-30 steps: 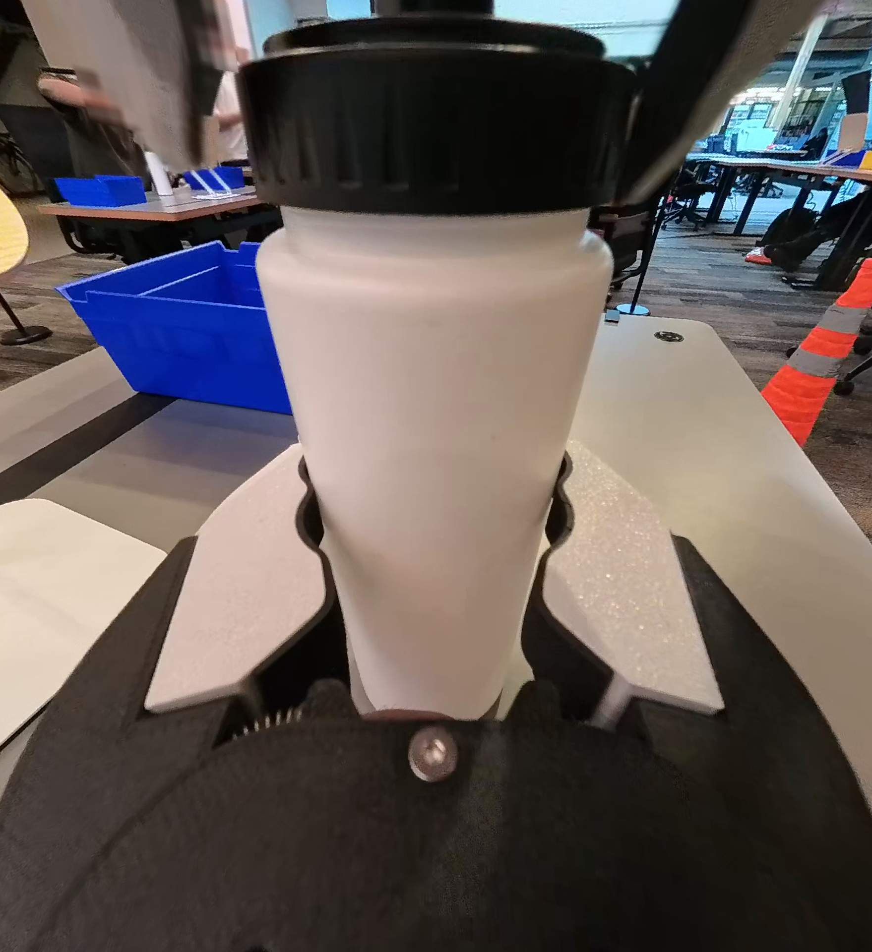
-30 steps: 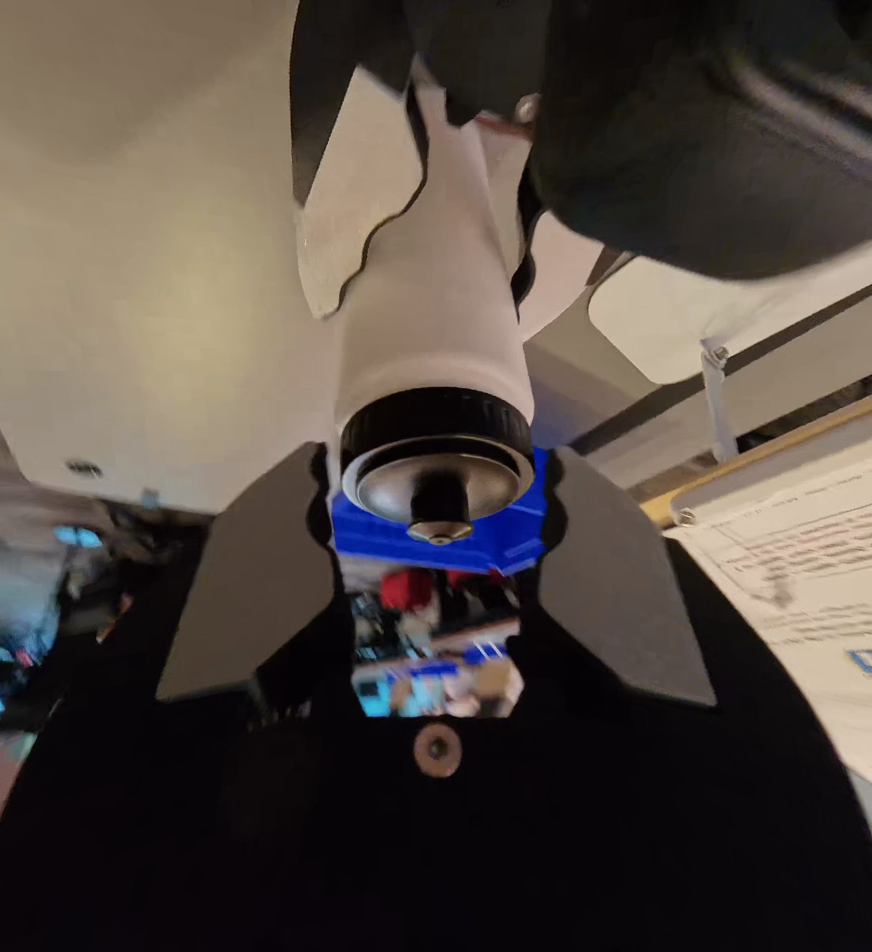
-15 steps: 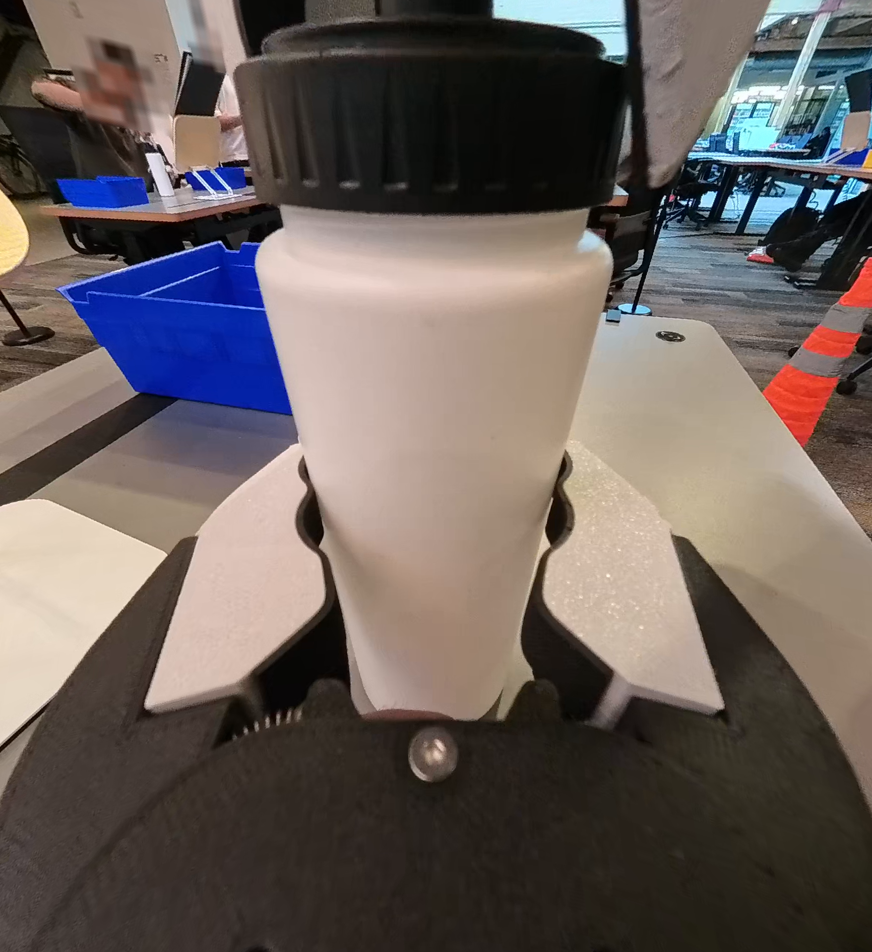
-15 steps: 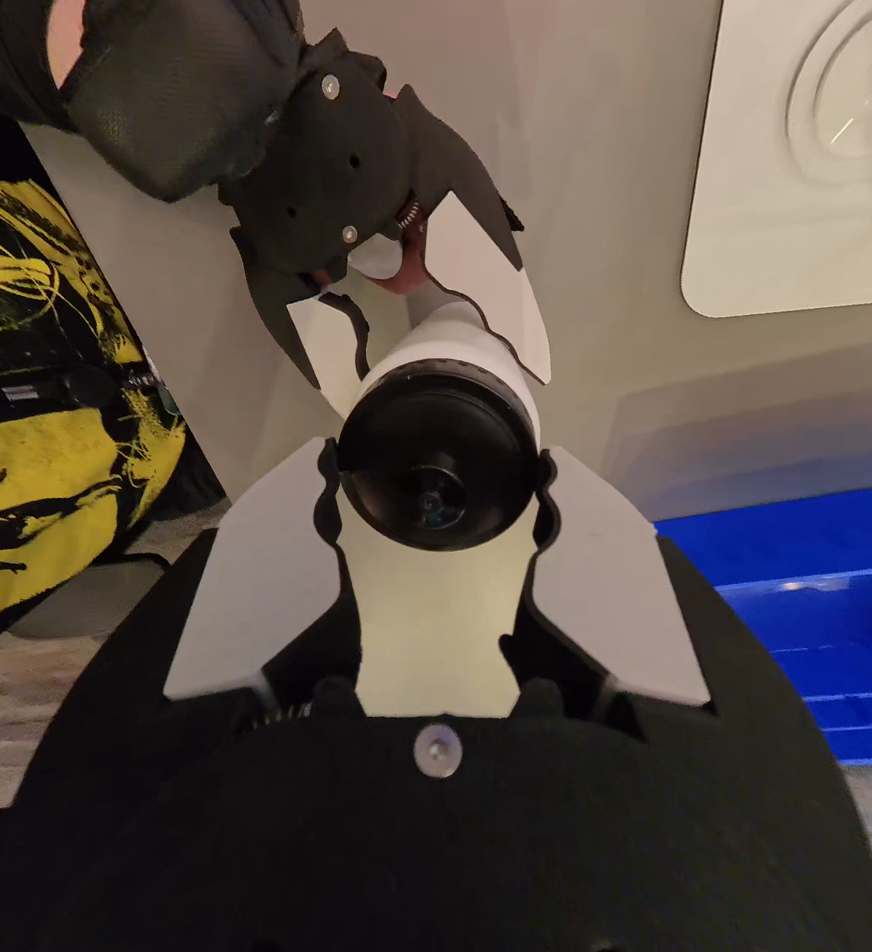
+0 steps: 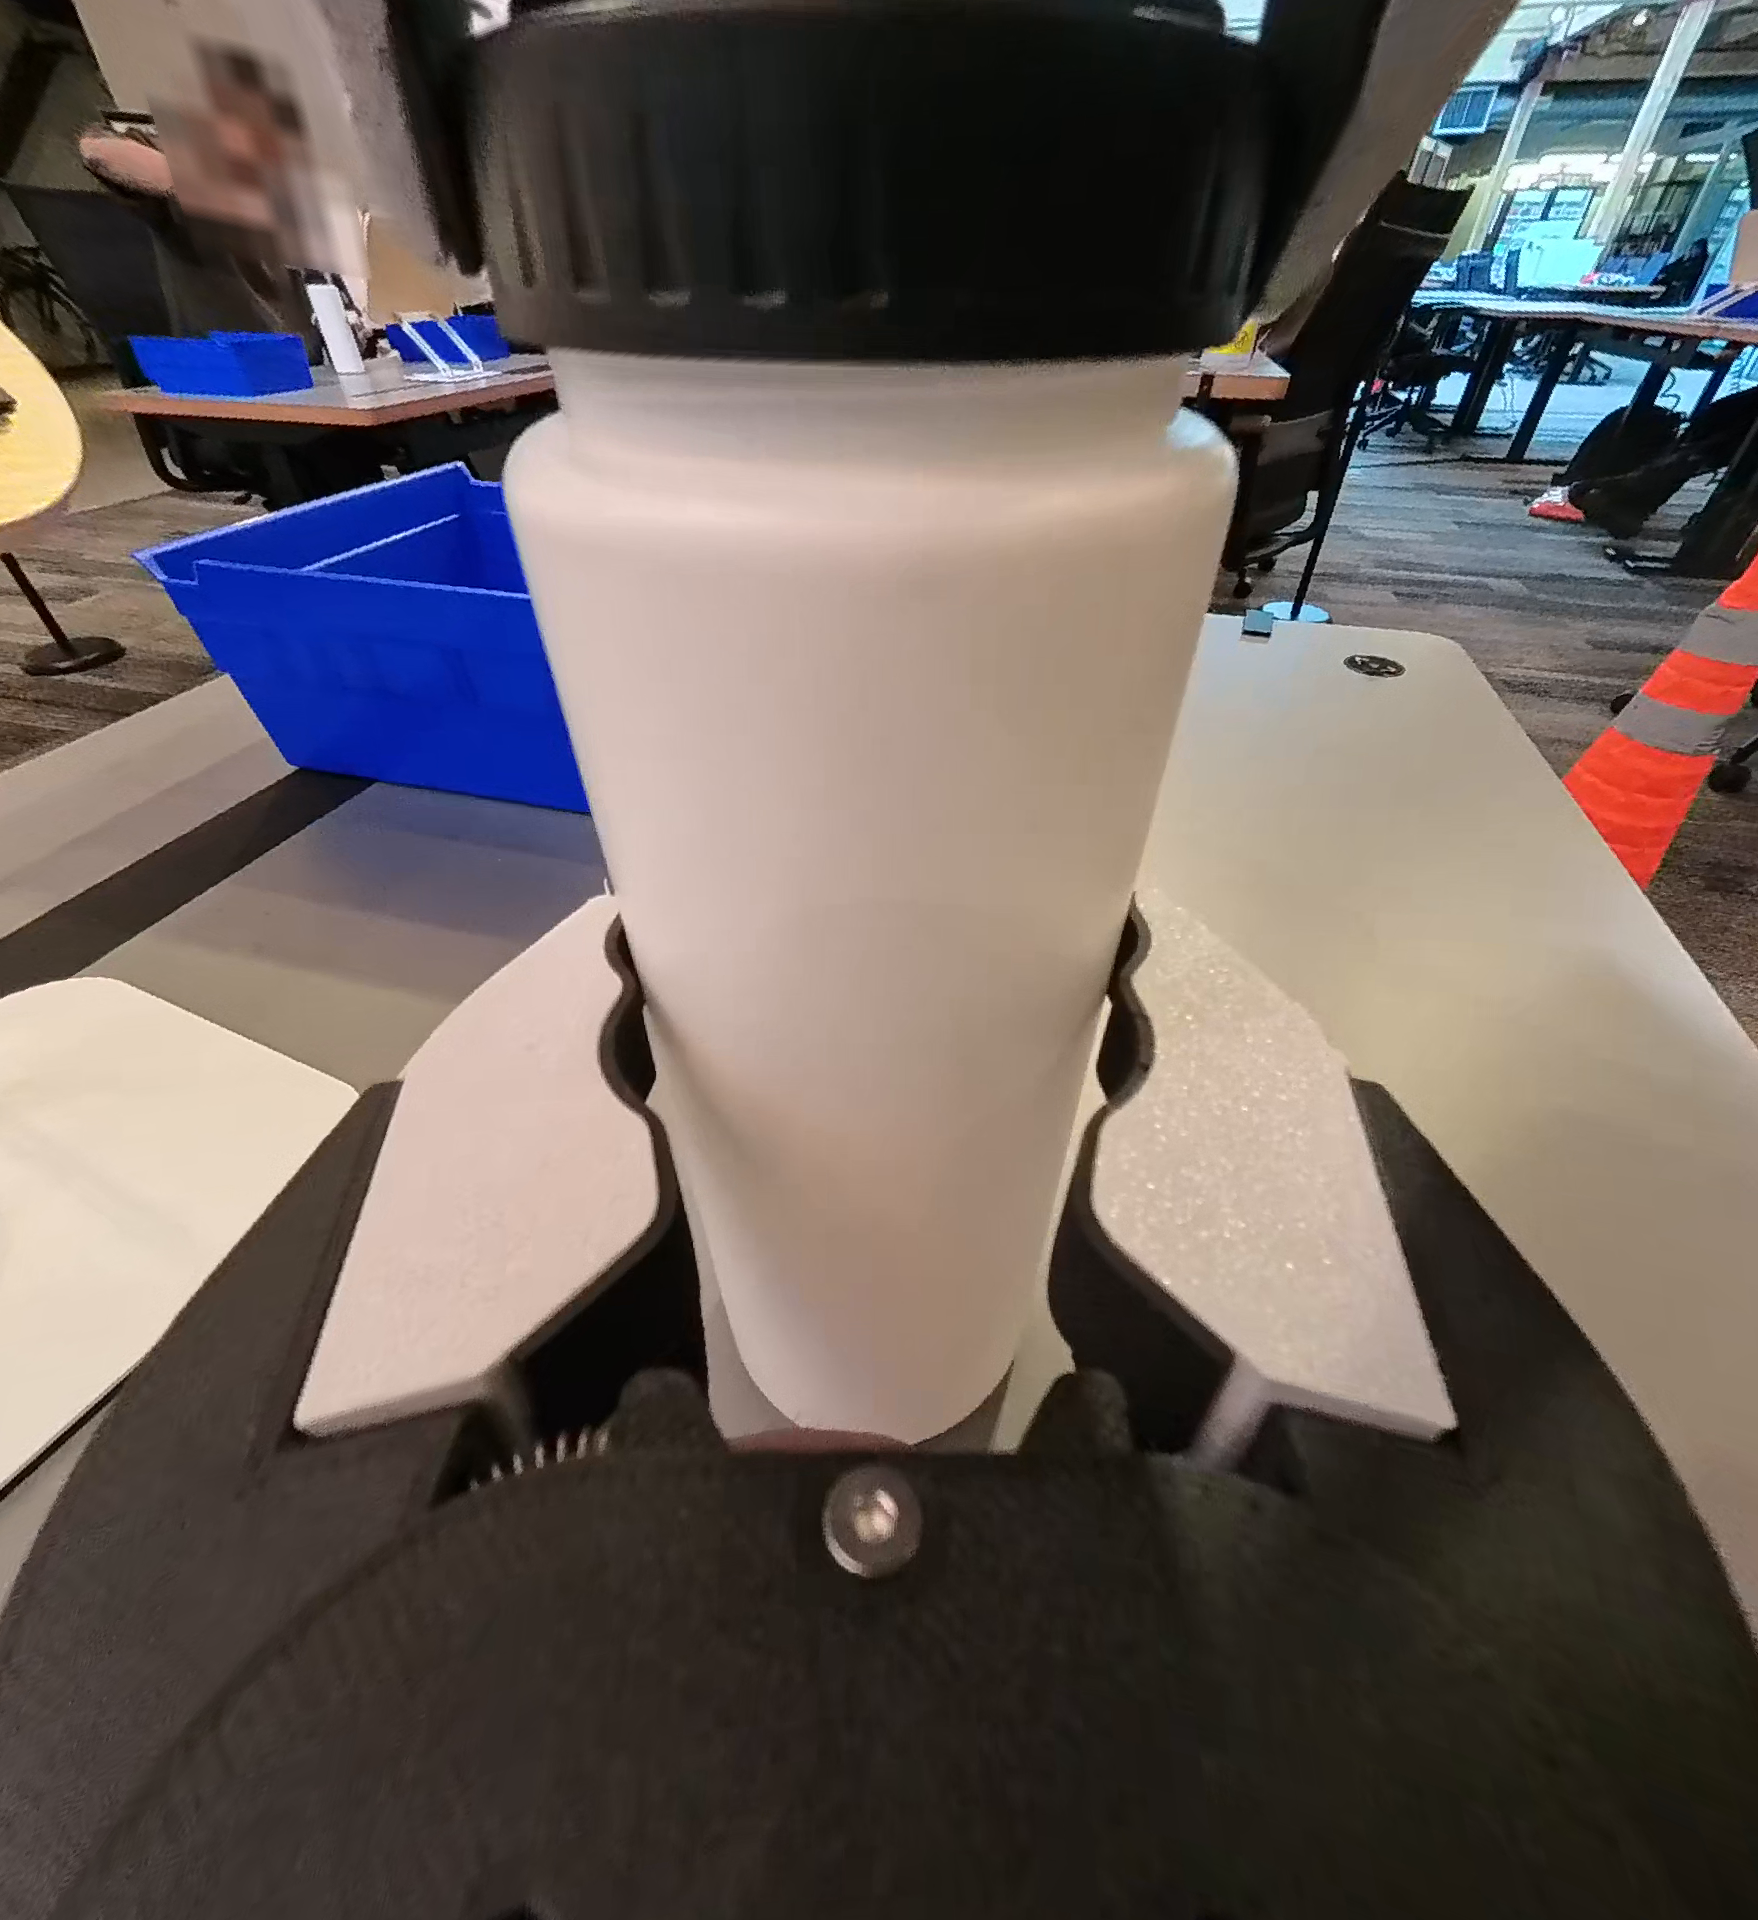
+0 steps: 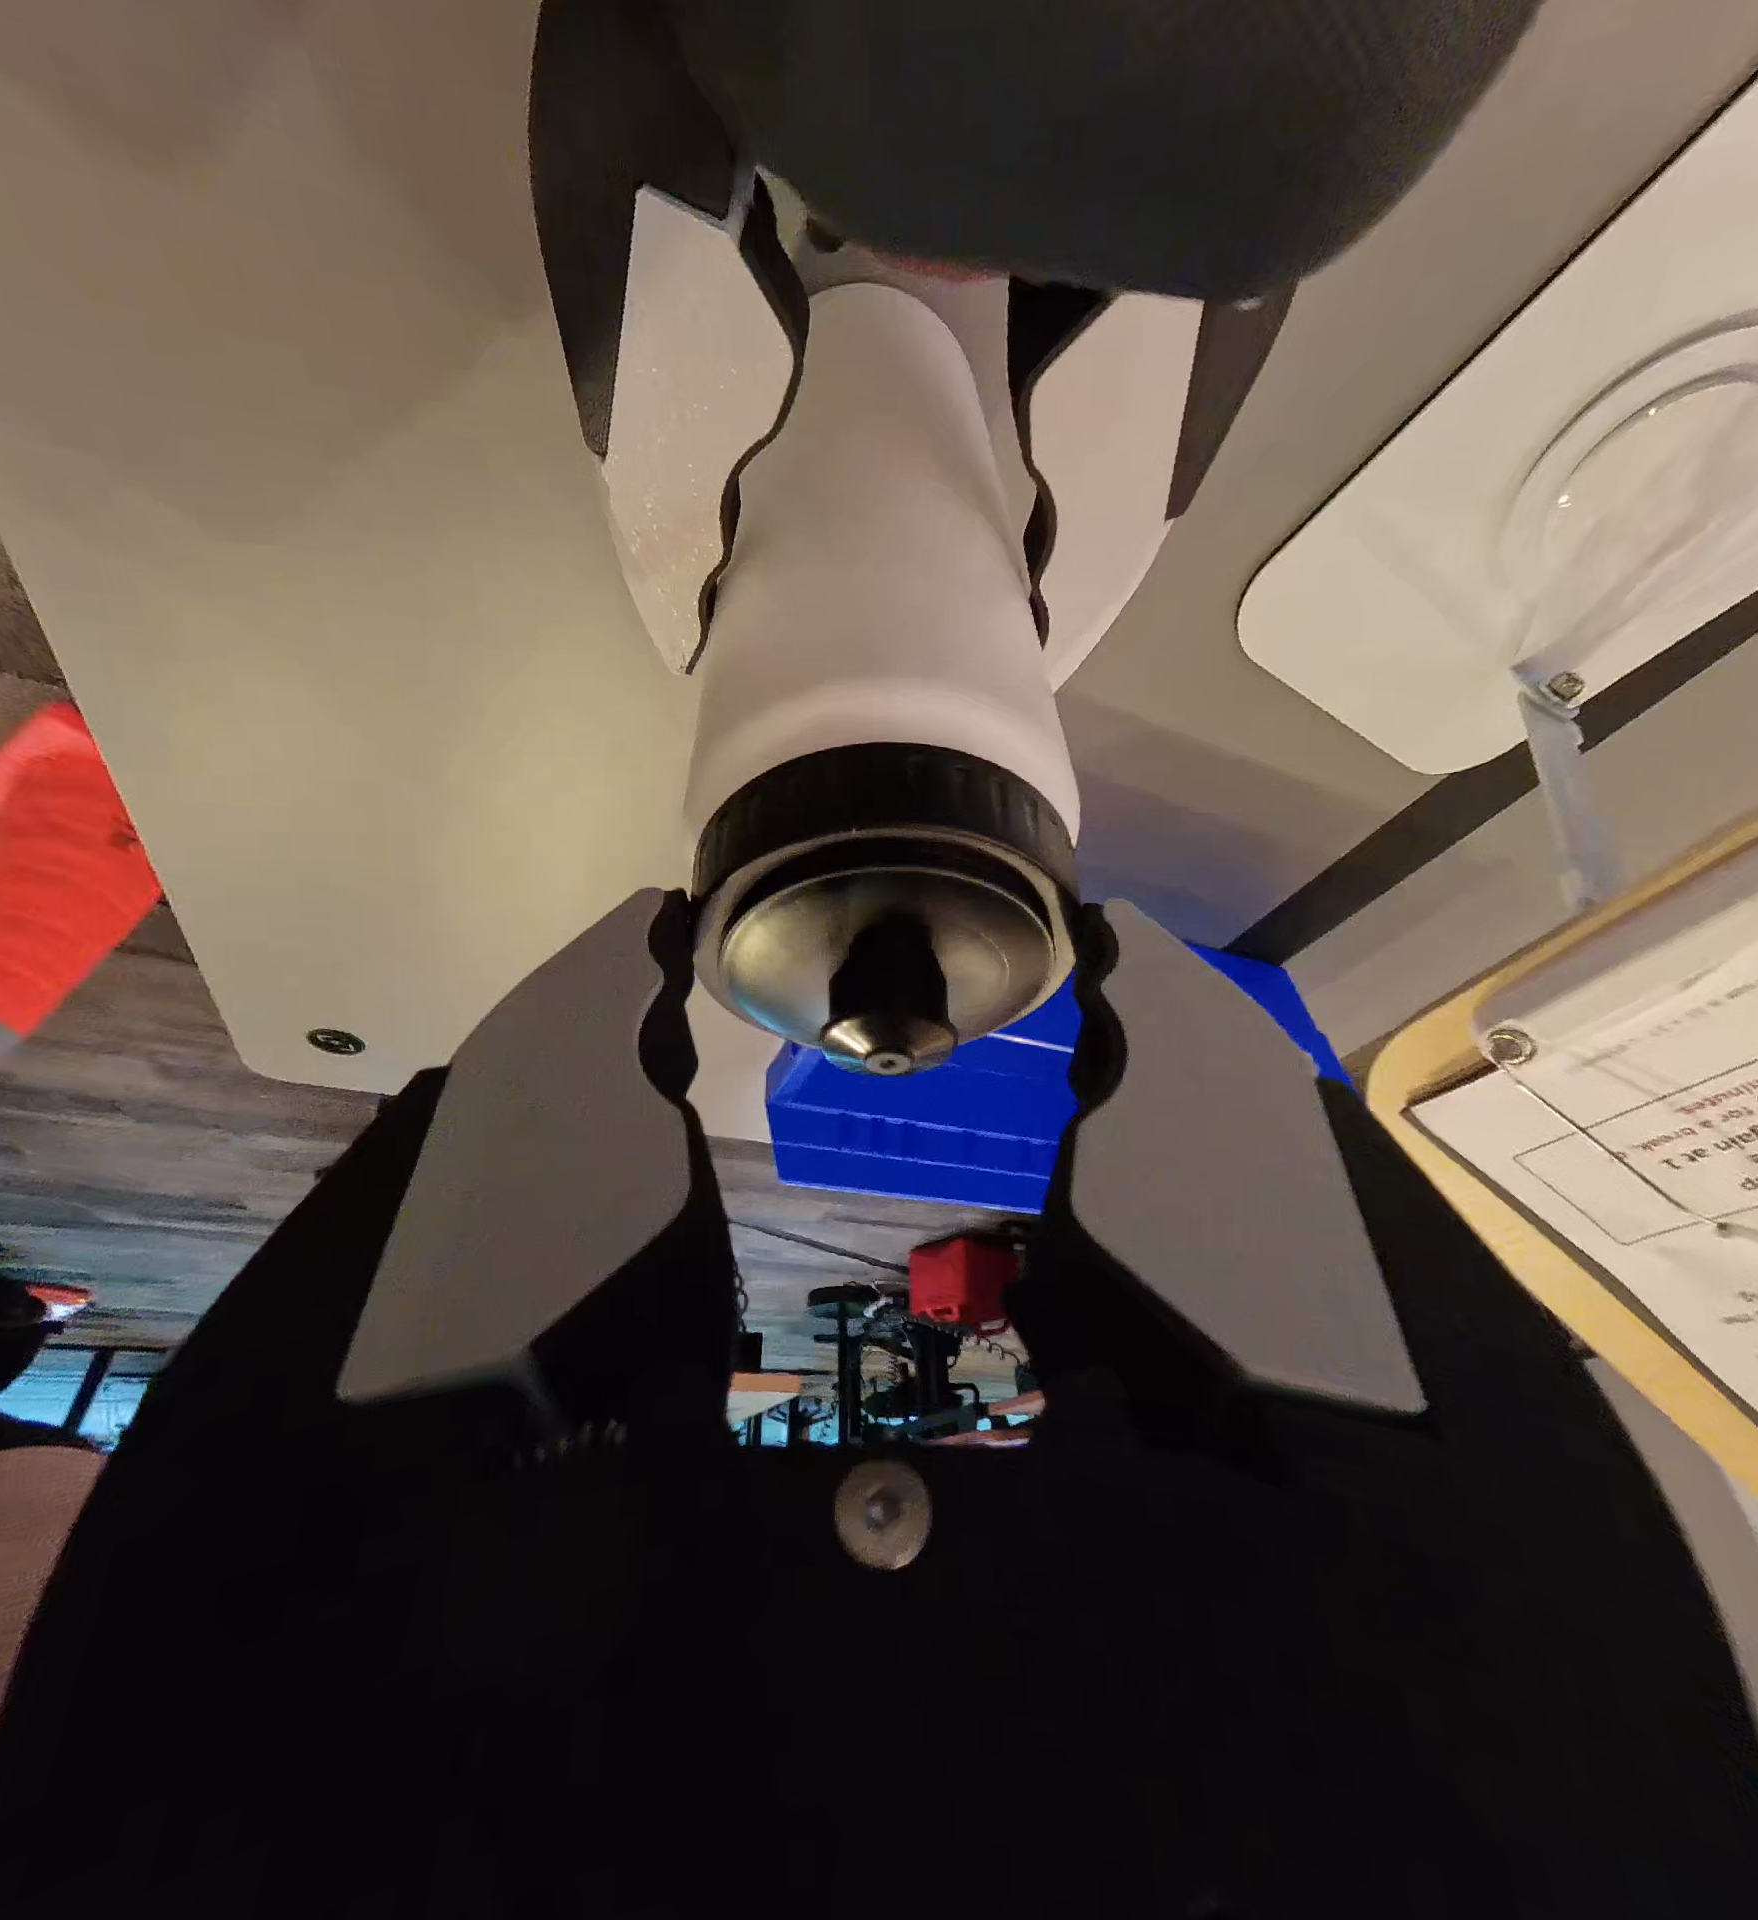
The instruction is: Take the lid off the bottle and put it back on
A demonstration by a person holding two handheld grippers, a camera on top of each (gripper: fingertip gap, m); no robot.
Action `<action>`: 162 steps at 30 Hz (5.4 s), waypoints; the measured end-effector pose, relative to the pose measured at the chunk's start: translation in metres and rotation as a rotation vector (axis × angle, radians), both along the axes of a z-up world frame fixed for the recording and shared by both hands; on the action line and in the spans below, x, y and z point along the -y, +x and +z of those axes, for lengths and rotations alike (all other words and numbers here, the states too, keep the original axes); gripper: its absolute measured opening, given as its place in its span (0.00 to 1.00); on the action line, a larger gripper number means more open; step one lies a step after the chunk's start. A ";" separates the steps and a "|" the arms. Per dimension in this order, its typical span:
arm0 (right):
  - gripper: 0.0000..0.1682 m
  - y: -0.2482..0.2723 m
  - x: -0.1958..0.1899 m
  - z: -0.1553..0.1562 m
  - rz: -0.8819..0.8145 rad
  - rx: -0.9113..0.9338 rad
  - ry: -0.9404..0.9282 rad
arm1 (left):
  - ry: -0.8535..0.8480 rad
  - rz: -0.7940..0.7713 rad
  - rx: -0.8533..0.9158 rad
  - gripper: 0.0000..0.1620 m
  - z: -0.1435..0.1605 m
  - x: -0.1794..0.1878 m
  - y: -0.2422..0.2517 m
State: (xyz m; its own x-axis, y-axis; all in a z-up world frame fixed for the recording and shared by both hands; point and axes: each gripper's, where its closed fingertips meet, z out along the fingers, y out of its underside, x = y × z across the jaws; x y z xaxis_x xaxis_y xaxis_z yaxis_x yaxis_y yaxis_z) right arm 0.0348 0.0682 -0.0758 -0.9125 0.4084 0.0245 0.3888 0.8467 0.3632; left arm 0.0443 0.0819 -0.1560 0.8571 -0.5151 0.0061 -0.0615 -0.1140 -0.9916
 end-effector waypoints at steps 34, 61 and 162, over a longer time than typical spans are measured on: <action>0.41 0.002 0.006 0.002 -0.739 -0.315 -0.541 | -0.005 -0.009 0.019 0.53 0.001 -0.001 0.004; 0.42 0.005 -0.003 0.003 0.018 0.074 -0.055 | -0.014 -0.023 0.013 0.52 0.000 -0.001 0.006; 0.33 0.000 0.010 0.018 -0.678 -0.346 -0.449 | -0.011 -0.035 0.011 0.53 0.000 0.000 0.009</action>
State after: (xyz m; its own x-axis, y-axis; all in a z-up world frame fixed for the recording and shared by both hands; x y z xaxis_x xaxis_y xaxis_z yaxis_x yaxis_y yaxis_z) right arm 0.0352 0.0581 -0.0576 -0.4411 0.8966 -0.0384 0.8857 0.4280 -0.1797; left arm 0.0535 0.0824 -0.1561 0.8382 -0.5449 0.0215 -0.0546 -0.1231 -0.9909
